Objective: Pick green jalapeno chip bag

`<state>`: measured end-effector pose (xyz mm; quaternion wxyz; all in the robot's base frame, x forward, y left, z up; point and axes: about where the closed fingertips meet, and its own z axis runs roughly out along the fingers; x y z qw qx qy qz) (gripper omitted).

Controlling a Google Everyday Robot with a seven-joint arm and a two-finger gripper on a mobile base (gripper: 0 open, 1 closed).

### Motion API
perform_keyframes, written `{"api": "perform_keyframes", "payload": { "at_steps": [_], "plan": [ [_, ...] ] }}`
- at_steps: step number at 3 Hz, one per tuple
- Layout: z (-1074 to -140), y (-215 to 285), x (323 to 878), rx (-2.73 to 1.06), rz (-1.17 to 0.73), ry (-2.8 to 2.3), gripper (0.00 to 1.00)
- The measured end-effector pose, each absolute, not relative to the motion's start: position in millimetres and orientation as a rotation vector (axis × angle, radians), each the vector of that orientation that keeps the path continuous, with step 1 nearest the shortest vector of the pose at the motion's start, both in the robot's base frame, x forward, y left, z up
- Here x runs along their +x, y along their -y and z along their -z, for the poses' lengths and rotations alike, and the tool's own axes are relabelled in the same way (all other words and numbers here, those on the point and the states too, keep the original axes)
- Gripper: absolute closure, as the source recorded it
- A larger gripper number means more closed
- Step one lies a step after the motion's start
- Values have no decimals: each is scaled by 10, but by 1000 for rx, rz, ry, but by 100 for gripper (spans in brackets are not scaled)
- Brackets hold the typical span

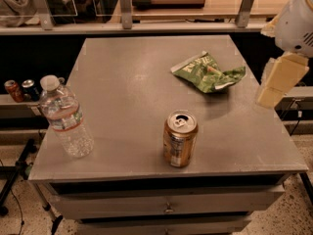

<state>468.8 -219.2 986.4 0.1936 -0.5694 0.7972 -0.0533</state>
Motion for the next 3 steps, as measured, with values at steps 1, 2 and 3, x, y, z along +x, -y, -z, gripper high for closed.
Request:
{"api": "perform_keyframes", "payload": {
  "at_steps": [1, 2, 3],
  "plan": [
    [-9789, 2283, 4938, -1467, 153, -2271, 0],
    [-9635, 2404, 5177, -1281, 165, -2309, 0],
    [-9436, 2503, 5442, -1095, 198, -2356, 0]
  ]
}}
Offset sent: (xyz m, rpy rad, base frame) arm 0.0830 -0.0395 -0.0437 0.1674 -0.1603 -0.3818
